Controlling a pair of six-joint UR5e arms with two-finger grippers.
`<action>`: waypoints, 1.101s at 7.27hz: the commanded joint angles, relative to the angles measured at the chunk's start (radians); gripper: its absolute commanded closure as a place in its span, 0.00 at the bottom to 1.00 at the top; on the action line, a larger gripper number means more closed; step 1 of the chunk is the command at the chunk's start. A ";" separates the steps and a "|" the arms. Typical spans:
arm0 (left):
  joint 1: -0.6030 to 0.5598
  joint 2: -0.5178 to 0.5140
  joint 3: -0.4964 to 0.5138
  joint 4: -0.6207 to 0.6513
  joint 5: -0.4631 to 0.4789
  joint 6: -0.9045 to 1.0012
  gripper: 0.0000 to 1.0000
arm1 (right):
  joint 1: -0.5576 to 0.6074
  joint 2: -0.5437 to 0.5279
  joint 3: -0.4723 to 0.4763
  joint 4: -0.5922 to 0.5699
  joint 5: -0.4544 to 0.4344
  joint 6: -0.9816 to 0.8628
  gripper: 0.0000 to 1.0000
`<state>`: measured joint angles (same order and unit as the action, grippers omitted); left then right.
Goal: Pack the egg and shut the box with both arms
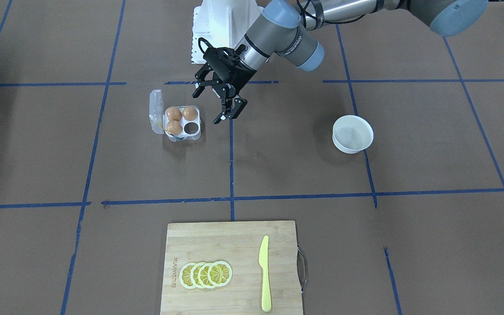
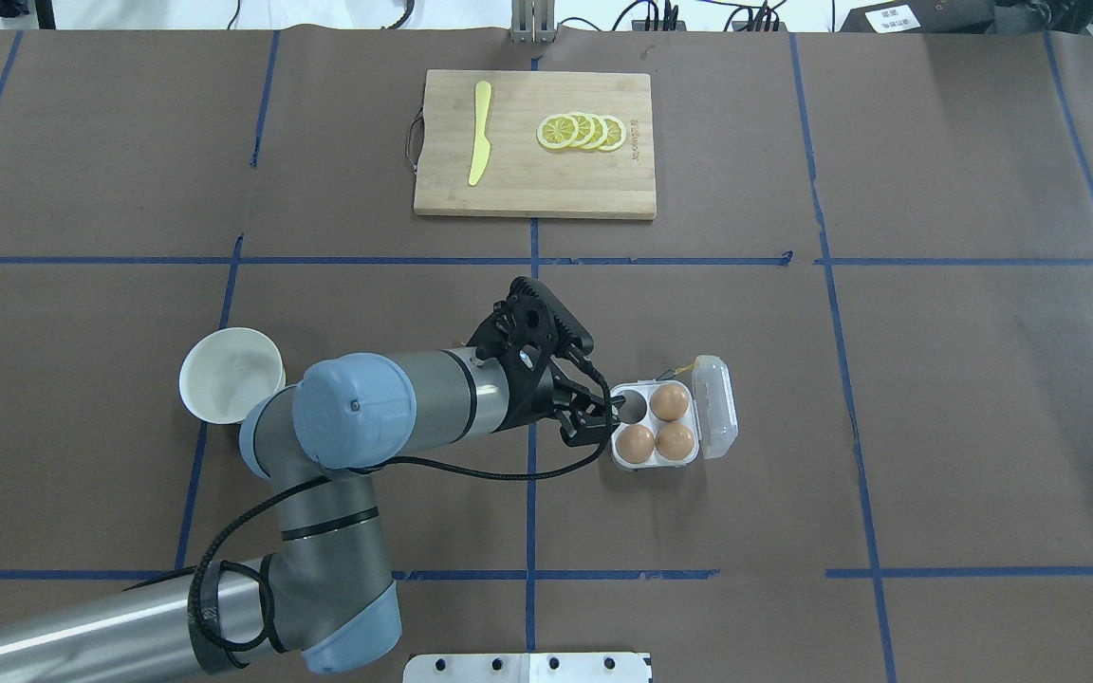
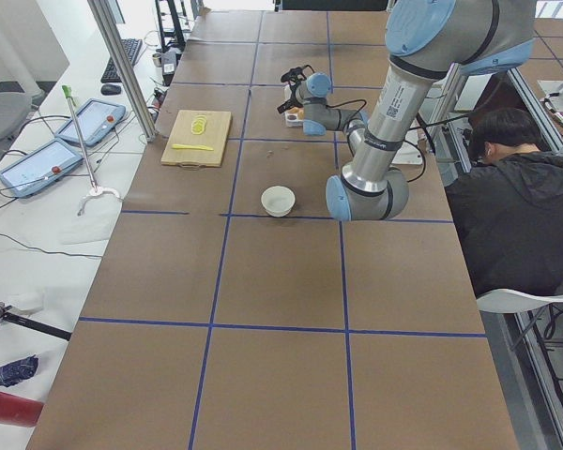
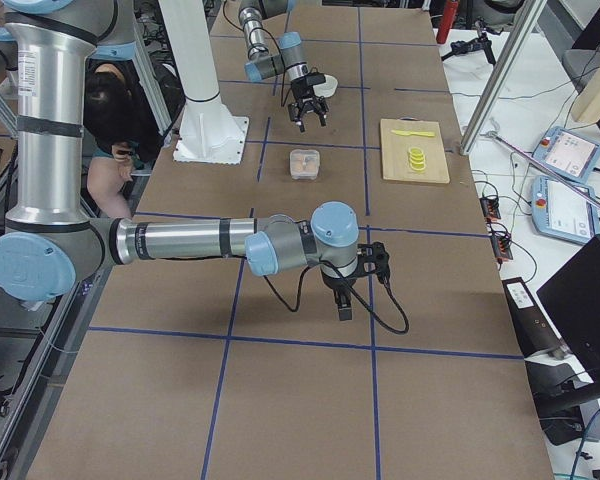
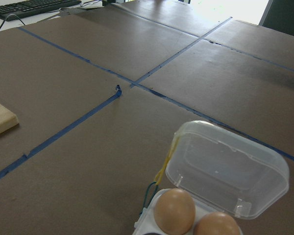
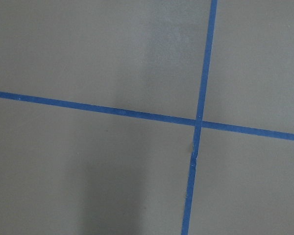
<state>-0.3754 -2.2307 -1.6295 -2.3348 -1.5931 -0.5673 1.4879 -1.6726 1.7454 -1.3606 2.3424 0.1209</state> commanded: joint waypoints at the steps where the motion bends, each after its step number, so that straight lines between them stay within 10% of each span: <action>1: -0.101 0.025 -0.142 0.255 -0.104 -0.051 0.01 | 0.000 -0.002 -0.003 0.000 -0.002 -0.001 0.00; 3: -0.260 0.074 -0.251 0.475 -0.226 -0.042 0.01 | 0.000 -0.019 -0.001 0.002 0.000 -0.012 0.00; 8: -0.484 0.239 -0.231 0.511 -0.267 0.027 0.00 | 0.005 -0.024 0.000 0.002 0.000 -0.017 0.00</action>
<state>-0.8395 -2.0242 -1.8778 -1.8263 -1.8355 -0.5492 1.4910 -1.6955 1.7455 -1.3591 2.3422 0.1058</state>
